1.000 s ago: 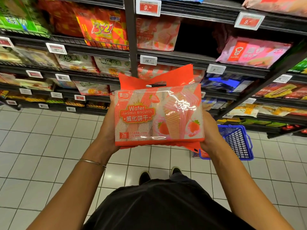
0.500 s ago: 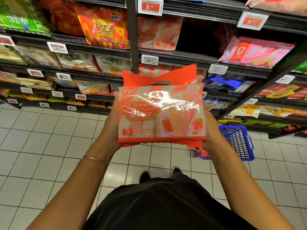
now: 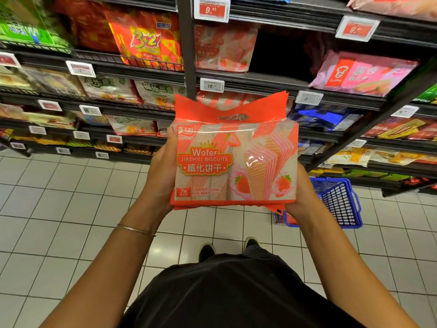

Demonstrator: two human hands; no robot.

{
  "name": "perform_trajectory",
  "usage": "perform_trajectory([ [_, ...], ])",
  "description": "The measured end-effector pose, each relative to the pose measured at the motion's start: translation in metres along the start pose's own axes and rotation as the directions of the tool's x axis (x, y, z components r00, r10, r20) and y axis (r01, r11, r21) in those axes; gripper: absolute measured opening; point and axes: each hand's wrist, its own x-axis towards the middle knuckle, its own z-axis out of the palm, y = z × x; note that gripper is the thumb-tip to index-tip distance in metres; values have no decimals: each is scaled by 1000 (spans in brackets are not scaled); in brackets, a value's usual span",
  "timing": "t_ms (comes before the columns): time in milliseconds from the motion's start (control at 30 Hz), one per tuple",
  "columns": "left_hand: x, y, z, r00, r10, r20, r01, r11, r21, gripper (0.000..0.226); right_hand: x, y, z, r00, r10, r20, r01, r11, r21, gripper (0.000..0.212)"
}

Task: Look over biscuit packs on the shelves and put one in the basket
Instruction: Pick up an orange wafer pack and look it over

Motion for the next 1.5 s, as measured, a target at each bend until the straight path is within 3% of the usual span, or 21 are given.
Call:
perform_trajectory([
  [200, -5, 6, -1, 976, -28, 214, 53, 992, -112, 68, 4, 2, -7, 1000, 21, 23, -23, 995, 92, 63],
  [500, -9, 5, -2, 980, 116, 163, -111, 993, -40, 67, 8, 7, -12, 996, -52, 69, 44, 993, 112, 60],
  [667, -13, 3, -4, 956, 211, 203, -184, 972, -144, 66, 9, 4, -13, 977, -134, 165, 106, 980, 169, 55],
  [800, -10, 4, -6, 967, 151, 205, -95, 961, -258, 56, 5, 0, -14, 949, -182, 259, 144, 977, 157, 42],
  [867, -2, 0, -10, 965, 24, 263, 70, 938, -340, 66, 5, -2, -16, 938, -190, 289, 152, 977, 152, 47],
  [967, 5, -10, -16, 898, -84, 432, 290, 850, -439, 88, 4, -5, -18, 928, -192, 319, 151, 977, 149, 46],
  [1033, 5, -18, -19, 859, -86, 504, 358, 805, -473, 90, 5, -9, -16, 931, -195, 310, 168, 980, 111, 39],
  [1167, 8, -22, -18, 852, -153, 500, 404, 799, -445, 79, 6, -13, -16, 931, -136, 339, 120, 991, 67, 73],
  [1233, 7, -24, -15, 829, -212, 517, 463, 779, -424, 84, 5, -12, -14, 930, -139, 339, 121, 990, 72, 77],
  [1367, 1, -32, -11, 784, -305, 541, 570, 699, -431, 93, 7, -10, -11, 959, -117, 258, 94, 990, 101, 67],
  [1467, -3, -31, -10, 764, -340, 548, 606, 670, -430, 97, 9, -11, -11, 978, -98, 184, 67, 983, 170, 38],
  [1500, -3, -30, -10, 764, -339, 549, 604, 674, -424, 97, 13, -10, -14, 976, -101, 192, 59, 975, 214, 40],
])
